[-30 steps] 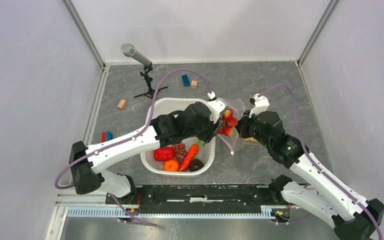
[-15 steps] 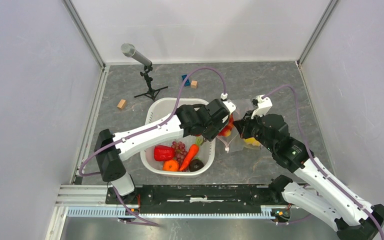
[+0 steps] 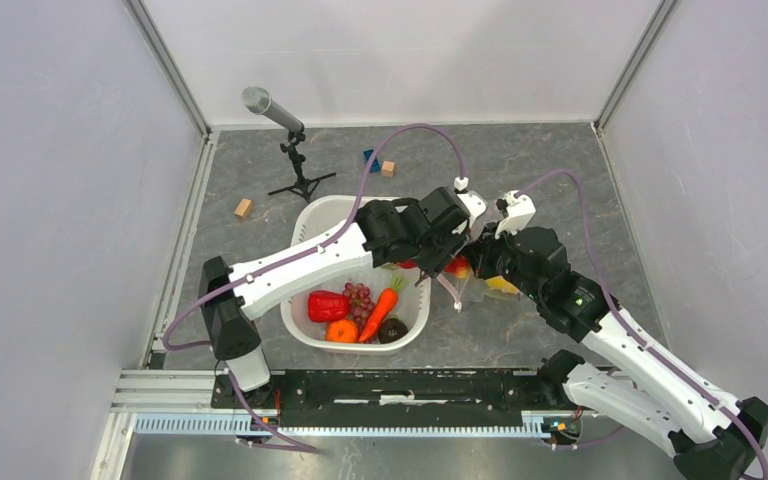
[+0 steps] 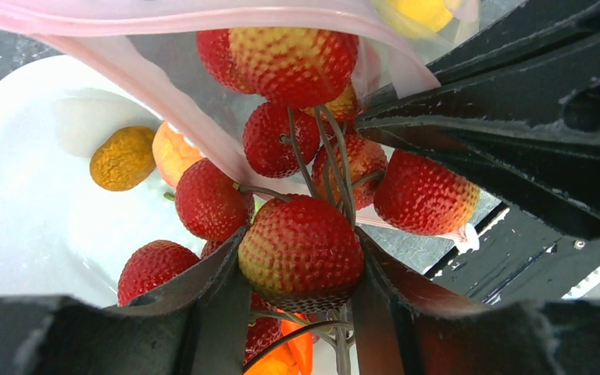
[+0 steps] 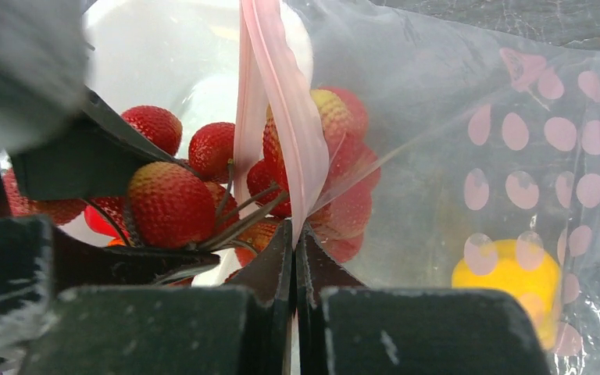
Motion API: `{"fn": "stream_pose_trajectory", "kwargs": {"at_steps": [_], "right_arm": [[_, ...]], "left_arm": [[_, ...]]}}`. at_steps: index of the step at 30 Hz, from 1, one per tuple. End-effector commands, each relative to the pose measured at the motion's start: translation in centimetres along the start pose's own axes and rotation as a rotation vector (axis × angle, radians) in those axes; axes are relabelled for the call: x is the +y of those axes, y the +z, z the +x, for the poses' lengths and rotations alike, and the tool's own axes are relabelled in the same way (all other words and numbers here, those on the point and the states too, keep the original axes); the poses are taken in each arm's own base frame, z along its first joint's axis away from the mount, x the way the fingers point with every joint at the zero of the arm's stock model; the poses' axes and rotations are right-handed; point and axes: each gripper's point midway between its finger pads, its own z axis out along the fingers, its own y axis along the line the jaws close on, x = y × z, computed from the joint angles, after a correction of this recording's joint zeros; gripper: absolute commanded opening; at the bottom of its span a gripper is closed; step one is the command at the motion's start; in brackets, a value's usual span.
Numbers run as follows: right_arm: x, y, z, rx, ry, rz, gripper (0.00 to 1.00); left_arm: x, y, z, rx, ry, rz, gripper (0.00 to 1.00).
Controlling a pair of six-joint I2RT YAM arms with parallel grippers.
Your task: Place the food in the zip-top bag and seal the zipper
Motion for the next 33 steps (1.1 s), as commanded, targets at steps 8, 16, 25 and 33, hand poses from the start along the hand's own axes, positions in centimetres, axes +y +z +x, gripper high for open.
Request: {"fn": "stream_pose_trajectory", "kwargs": {"at_steps": [8, 16, 25, 33], "right_arm": [[0.8, -0.6, -1.4, -0.064, 0.075, -0.022, 0.0], [2.4, -0.9, -0.4, -0.04, 0.143, -0.119, 0.0], [3.1, -1.7, -0.2, -0.067, 0.219, -0.173, 0.0], [3.5, -1.7, -1.2, -0.135, 0.273, -0.206, 0.0]], "left_arm": [[0.2, 1.4, -1.1, 0.004, -0.021, -0.086, 0.32], [0.8, 1.4, -3.2, -0.078, -0.147, -0.133, 0.32], [2.0, -0.5, -5.0, -0.164, -0.196, -0.178, 0.38], [-5.7, 0.2, -5.7, -0.158, -0.208, 0.244, 0.48]]}}
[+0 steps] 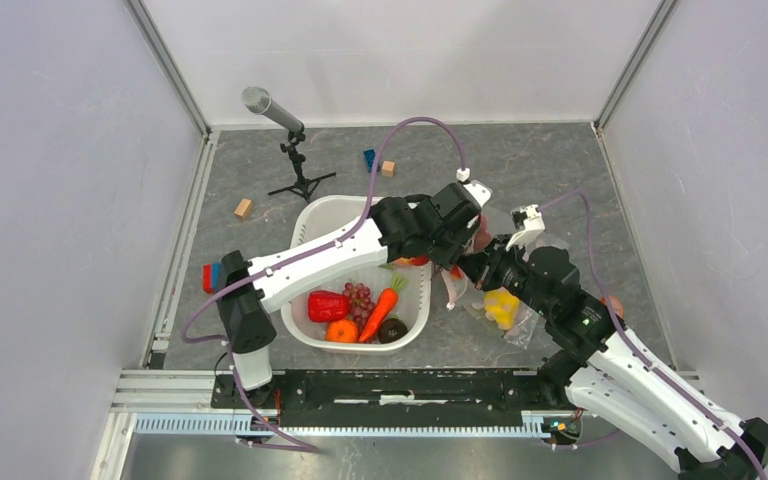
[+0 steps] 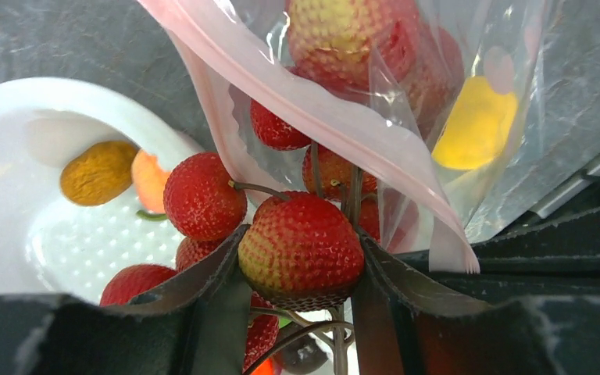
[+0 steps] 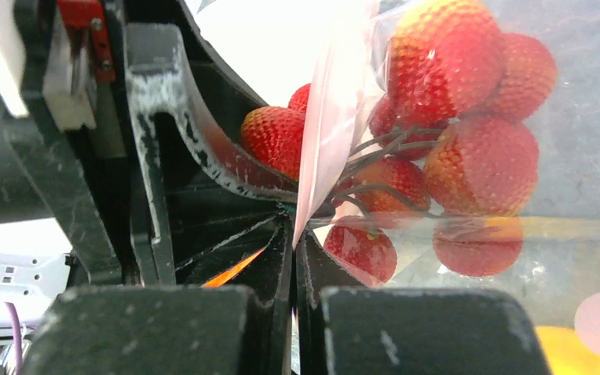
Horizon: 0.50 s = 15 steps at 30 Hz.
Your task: Place the food in the zip-top bag and seal the zipper
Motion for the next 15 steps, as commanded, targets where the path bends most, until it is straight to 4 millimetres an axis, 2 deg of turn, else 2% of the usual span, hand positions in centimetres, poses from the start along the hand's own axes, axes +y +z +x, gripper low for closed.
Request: {"fn": "stream_pose_trajectory", "kwargs": {"at_steps": [1, 2, 5, 9, 14, 15], "right_arm": [[1.4, -0.2, -2.3, -0.089, 0.035, -0.038, 0.0], [1.1, -0.2, -2.5, -0.096, 0.031, -0.019, 0.0], [0.4, -0.4, -2.7, -0.1, 0.016, 0.024, 0.0], [-0.6, -0.4, -2.0, -0.076, -0.01, 0.061, 0.0], [-0.6, 0.2, -0.7, -0.035, -0.023, 0.04, 0.0], [-0.6, 0.3, -0.6, -0.032, -0.022, 0.031, 0.0]], "left_arm": [[-5.5, -2.4, -3.4, -0.117, -0.086, 0.295, 0.5], [-5.4, -2.5, -3.4, -0.122, -0.088, 0.29, 0.53], [-4.5, -2.8, -3.3, -0.139, -0.08, 0.26, 0.7], [-3.2, -3.8, -3.0, -0.184, -0.075, 0.232, 0.83], [-2.5, -5.9, -3.1, -0.272, -0.063, 0.262, 0.99], [-2.5, -6.4, -3.2, -0.288, -0.059, 0.268, 1.0]]}}
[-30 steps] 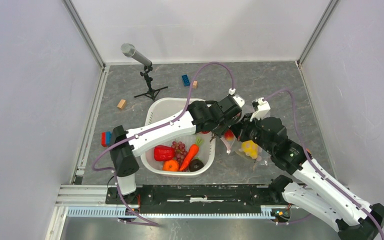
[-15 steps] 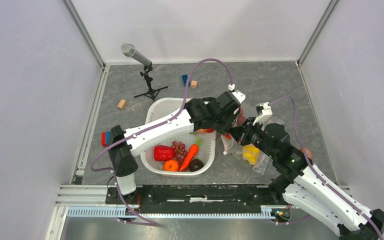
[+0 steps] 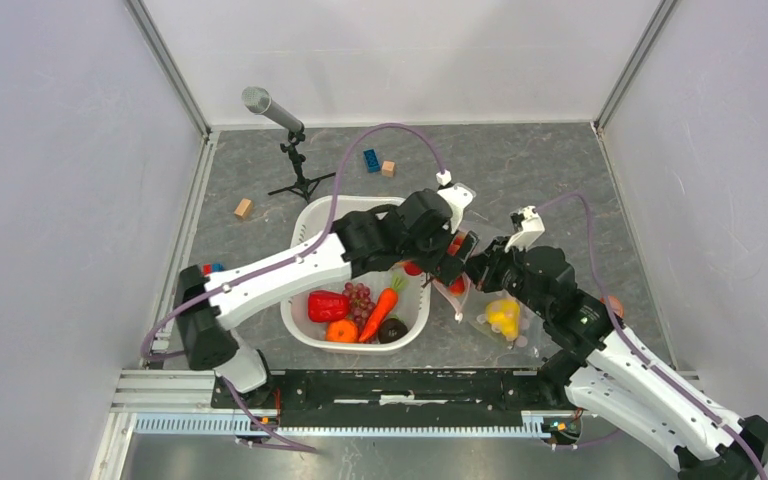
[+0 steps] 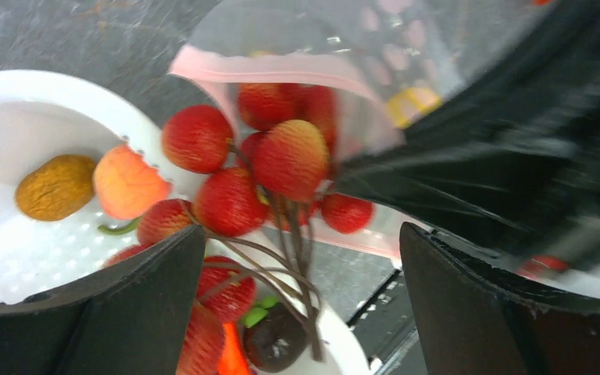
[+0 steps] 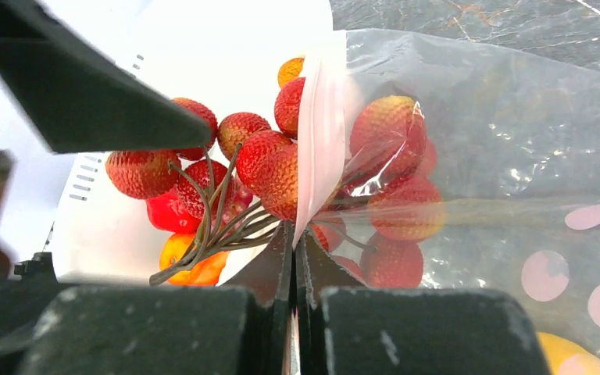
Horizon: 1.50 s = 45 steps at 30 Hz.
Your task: Place the food in the zip-top bag and seal the zipper
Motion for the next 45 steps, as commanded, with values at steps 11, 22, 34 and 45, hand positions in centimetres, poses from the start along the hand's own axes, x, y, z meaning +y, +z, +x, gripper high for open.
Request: {"fn": "stream_pose_trajectory", "kwargs": {"at_steps": [11, 22, 34, 45], "right_arm": [[2.4, 1.3, -1.0, -0.03, -0.002, -0.11, 0.0], [3.7, 1.4, -0.3, 0.008, -0.026, -0.184, 0.0], [6.3, -0.7, -3.2, -0.058, -0.114, -0.282, 0.0], [6.3, -1.1, -4.2, -0.089, -0.12, -0.263, 0.0]], "left_arm": [[3.9, -6.4, -1.2, -0.318, -0.13, -0.049, 1.0], [4.5, -4.1, 1.3, -0.368, -0.324, 0.178, 1.0], [1.3, -1.1, -1.5, -0.438, -0.233, 0.443, 0.91], [-2.4, -4.0, -2.8, -0.458, -0.17, 0.682, 0.53]]}}
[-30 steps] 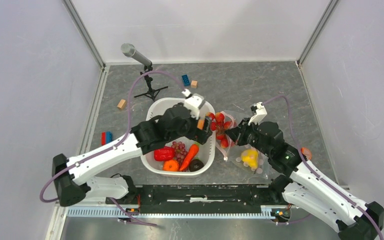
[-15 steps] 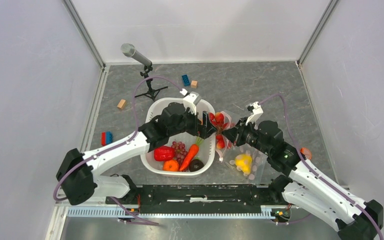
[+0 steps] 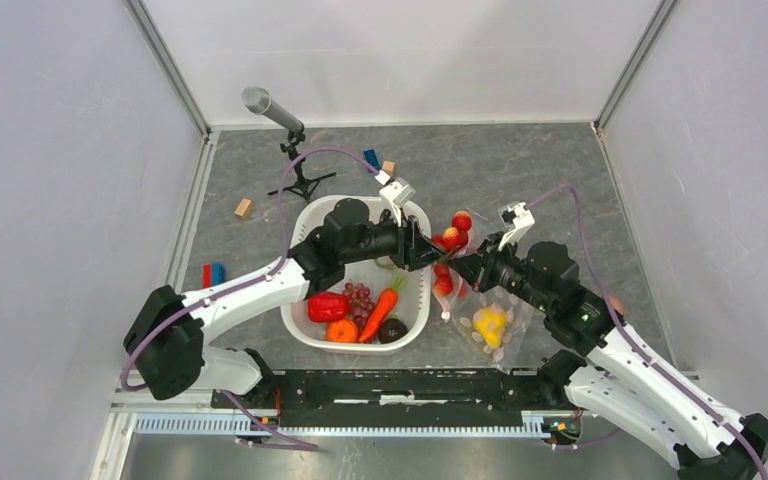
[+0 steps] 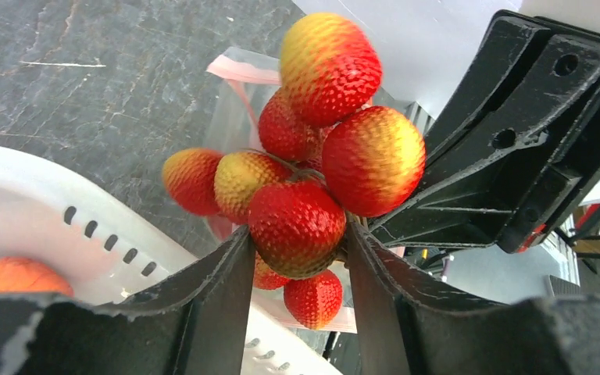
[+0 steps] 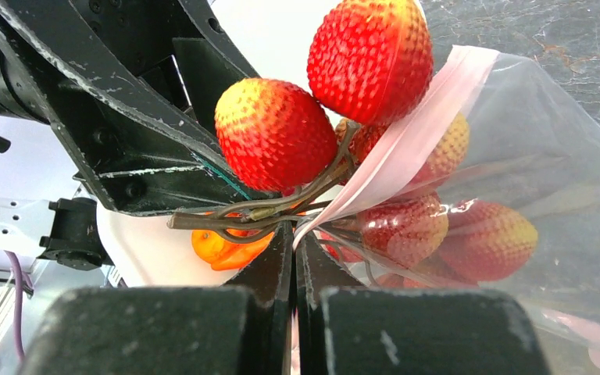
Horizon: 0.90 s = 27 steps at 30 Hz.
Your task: Place the food in the zip-top bag and seal the zipper
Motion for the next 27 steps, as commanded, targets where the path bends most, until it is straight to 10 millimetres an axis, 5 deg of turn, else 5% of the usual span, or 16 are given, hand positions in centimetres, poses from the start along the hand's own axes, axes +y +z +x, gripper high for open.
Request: {"fn": "stream_pose_trajectory", "kwargs": {"at_steps": [1, 9, 22, 27], "right_arm": [[2.8, -0.8, -4.4, -0.135, -0.045, -0.086, 0.0], [4.2, -3.7, -8.4, -0.281, -0.082, -0.097, 0.0], [4.1, -4.4, -8.3, -0.298, -0.124, -0.107, 0.0], [3.9, -4.4, -7.7, -0.278, -0.191, -0.105, 0.0]], "left_arm": [[-4.6, -0.4, -1.5, -0.002, 0.024, 0.205, 0.52], [-3.5, -0.8, -0.7, 0.009, 0.03, 0.143, 0.49], [-7.3, -0.2, 0.0, 0.071, 0.183, 0.247, 0.49], [-6.6, -1.0, -1.3, -0.004, 0.182, 0.168, 0.57]]}}
